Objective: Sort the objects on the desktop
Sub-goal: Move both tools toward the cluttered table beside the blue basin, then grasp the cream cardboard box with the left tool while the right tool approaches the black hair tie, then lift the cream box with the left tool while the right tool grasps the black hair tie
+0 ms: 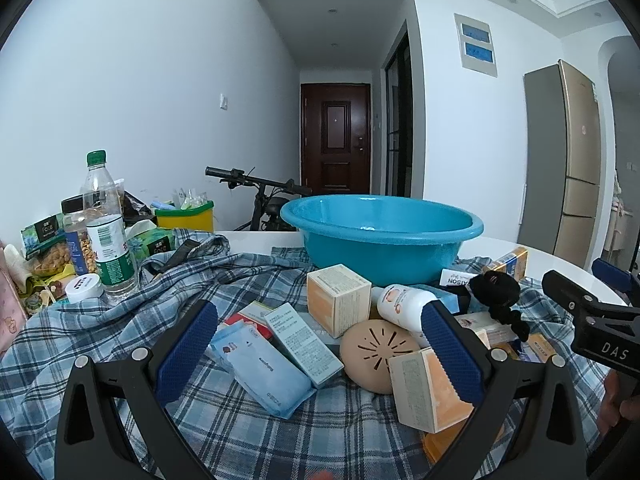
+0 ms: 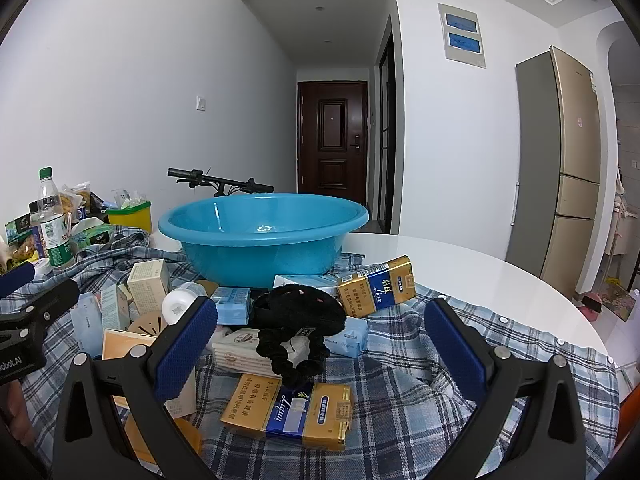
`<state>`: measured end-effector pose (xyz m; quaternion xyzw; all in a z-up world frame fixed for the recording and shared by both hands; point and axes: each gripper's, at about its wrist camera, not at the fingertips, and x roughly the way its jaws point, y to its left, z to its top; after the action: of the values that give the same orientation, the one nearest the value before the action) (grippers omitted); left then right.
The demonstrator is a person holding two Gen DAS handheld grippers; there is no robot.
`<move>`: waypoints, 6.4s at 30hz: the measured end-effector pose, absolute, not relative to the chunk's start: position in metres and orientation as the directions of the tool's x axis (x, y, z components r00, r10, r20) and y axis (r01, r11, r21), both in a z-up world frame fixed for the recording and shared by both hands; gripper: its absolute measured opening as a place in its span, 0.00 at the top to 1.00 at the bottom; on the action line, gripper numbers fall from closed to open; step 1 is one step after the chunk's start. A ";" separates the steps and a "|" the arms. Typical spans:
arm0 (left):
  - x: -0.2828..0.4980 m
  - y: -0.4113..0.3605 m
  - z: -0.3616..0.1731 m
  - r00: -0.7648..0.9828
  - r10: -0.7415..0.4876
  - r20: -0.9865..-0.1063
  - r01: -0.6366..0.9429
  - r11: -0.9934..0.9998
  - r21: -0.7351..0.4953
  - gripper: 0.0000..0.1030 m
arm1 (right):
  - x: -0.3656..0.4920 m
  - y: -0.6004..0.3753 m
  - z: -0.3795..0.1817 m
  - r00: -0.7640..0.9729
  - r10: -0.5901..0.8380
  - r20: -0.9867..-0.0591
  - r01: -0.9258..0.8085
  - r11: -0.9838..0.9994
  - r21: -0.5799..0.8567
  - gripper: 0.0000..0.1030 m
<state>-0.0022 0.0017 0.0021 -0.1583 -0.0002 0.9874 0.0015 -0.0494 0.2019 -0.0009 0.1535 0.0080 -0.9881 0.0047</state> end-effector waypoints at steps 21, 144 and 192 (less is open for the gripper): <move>0.000 0.002 0.003 -0.953 0.024 -0.302 -0.021 -1.000 -0.011 0.00 | -0.050 0.201 -0.001 -0.951 -0.020 -0.309 0.026 -1.000 -0.015 0.00; -0.129 0.011 0.012 -0.592 0.108 -0.799 -0.102 -0.993 -0.058 0.00 | -0.143 0.214 0.023 -0.702 -0.131 -0.700 0.110 -0.991 0.074 0.00; -0.207 0.005 -0.031 -0.508 0.107 -0.854 -0.045 -0.994 -0.097 0.19 | -0.175 0.223 -0.013 -0.627 -0.151 -0.764 0.110 -0.988 0.105 0.00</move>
<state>-0.2071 0.0051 -0.0308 -0.4939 -0.0312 0.8679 0.0437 -0.1748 0.2227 -0.0126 0.4255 -0.0241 -0.9017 0.0725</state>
